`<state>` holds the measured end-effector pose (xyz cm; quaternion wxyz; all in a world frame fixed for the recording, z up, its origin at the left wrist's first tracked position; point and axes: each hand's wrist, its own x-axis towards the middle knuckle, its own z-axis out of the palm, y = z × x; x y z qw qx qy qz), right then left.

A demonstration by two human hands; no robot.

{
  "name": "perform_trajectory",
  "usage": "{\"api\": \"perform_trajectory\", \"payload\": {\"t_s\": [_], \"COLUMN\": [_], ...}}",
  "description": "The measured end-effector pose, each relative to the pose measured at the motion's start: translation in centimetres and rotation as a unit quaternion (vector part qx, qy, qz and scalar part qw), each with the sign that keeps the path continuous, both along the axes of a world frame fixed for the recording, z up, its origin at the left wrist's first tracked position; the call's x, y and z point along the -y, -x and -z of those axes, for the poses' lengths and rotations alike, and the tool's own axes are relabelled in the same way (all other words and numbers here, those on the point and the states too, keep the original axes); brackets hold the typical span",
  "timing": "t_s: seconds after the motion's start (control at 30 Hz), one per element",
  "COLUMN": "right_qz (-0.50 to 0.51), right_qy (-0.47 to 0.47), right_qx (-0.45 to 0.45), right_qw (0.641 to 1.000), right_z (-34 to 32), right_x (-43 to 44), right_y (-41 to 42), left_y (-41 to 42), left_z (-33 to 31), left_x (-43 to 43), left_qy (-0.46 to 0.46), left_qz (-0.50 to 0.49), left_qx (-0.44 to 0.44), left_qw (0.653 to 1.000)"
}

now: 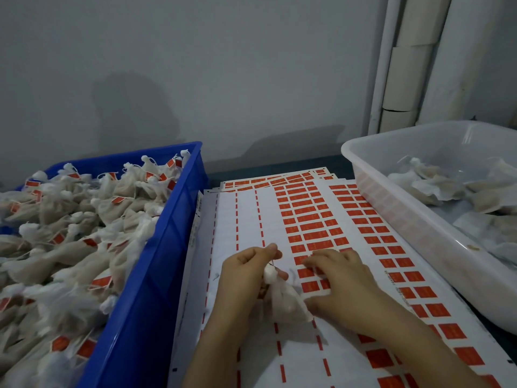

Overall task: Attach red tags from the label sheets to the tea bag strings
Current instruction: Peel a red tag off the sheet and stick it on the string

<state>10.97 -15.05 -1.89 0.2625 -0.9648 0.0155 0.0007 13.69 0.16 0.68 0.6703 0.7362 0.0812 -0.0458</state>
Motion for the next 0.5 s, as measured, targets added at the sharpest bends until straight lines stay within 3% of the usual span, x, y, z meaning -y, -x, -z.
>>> {"api": "perform_trajectory", "payload": {"t_s": [0.17,0.5], "right_qz": [0.017,0.058], "right_qy": [-0.044,-0.015], "right_qx": [0.021,0.045], "right_qw": [0.999,0.997], "right_z": [1.2,2.0], "right_x": [0.2,-0.3], "right_y": [1.0,1.3], "left_y": [-0.2,0.2], "left_z": [0.2,0.0], "left_x": [0.1,0.3], "left_qy": [-0.019,-0.046], "left_qz": [0.012,0.029], "left_qx": [-0.083,-0.101], "left_qw": [0.996,0.993]}}
